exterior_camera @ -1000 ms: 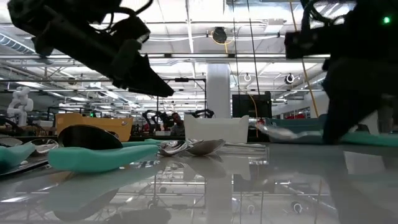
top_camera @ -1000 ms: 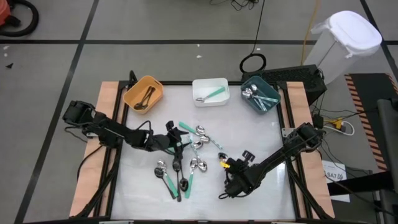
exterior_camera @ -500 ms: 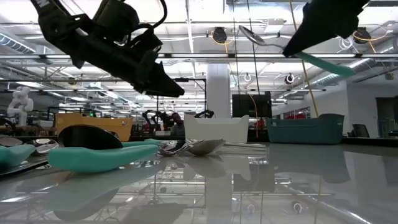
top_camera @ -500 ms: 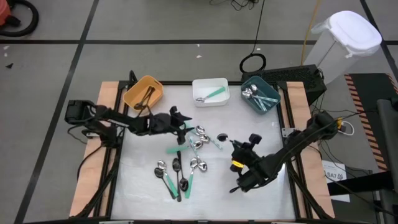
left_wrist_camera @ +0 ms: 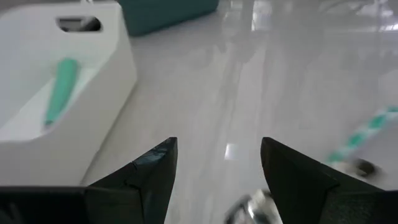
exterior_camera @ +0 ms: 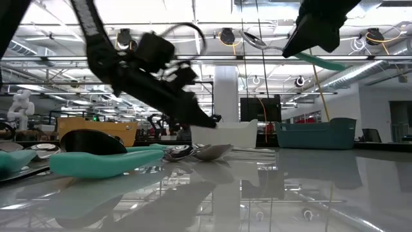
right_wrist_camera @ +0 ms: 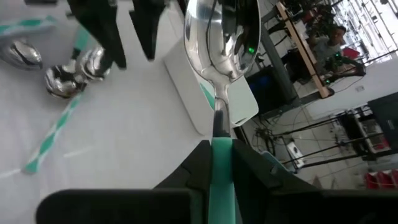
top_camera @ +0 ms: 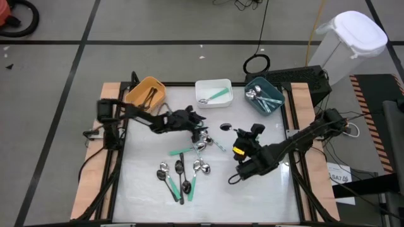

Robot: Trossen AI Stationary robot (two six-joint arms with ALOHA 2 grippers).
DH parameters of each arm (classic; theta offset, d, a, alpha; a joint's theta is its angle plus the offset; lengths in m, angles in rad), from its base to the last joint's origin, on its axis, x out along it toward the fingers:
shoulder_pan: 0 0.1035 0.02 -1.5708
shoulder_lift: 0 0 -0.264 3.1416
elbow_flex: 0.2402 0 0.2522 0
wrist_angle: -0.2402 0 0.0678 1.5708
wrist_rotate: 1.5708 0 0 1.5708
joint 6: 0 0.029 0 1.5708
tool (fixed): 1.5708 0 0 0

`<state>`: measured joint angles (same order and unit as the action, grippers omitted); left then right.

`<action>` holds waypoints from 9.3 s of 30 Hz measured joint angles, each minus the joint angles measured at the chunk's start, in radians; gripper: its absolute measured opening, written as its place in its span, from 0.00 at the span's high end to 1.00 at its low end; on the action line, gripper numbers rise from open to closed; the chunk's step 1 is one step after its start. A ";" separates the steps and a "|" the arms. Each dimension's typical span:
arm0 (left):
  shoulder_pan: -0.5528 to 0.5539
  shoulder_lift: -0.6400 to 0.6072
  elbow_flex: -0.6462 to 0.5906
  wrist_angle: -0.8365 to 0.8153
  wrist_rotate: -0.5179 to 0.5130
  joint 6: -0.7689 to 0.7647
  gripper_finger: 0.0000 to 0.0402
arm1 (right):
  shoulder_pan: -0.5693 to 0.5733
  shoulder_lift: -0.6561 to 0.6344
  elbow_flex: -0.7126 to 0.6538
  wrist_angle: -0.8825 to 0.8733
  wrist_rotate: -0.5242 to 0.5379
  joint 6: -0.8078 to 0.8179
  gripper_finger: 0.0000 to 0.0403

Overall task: Sort silverware by color (type)
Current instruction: Put the blue spoon into the white bin

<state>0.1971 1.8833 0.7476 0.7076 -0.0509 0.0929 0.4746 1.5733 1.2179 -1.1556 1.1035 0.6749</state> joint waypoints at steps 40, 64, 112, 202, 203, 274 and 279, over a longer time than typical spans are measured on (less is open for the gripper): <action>0.090 0.223 0.456 -0.606 -0.399 -0.156 0.42 | 0.045 0.000 -0.045 -0.106 -0.007 0.099 0.90; 0.023 0.102 0.453 -0.691 -0.191 -0.127 0.42 | 0.046 0.000 -0.045 -0.108 -0.034 0.107 0.90; -0.259 -0.418 -0.246 0.053 -0.258 -0.603 0.42 | -0.173 0.008 -0.152 0.637 -0.397 -0.435 0.90; -0.348 -0.215 0.128 -0.627 -0.356 -0.912 0.81 | -0.223 0.232 -0.101 0.822 -0.421 -0.530 0.90; -0.348 -0.215 0.128 -0.628 -0.356 -0.910 0.82 | -0.223 0.232 -0.101 0.822 -0.421 -0.530 0.90; -0.361 -0.216 0.127 -0.497 -0.286 -0.813 0.95 | -0.059 0.149 -0.101 0.299 -0.419 -0.214 0.83; -0.379 -0.222 0.127 -0.502 -0.259 -0.681 0.80 | -0.085 0.149 -0.101 0.296 -0.437 -0.253 0.84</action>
<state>-0.1822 1.6614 0.8745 0.2057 -0.3103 -0.5885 0.3892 1.7226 1.1172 -0.8596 0.6670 0.4217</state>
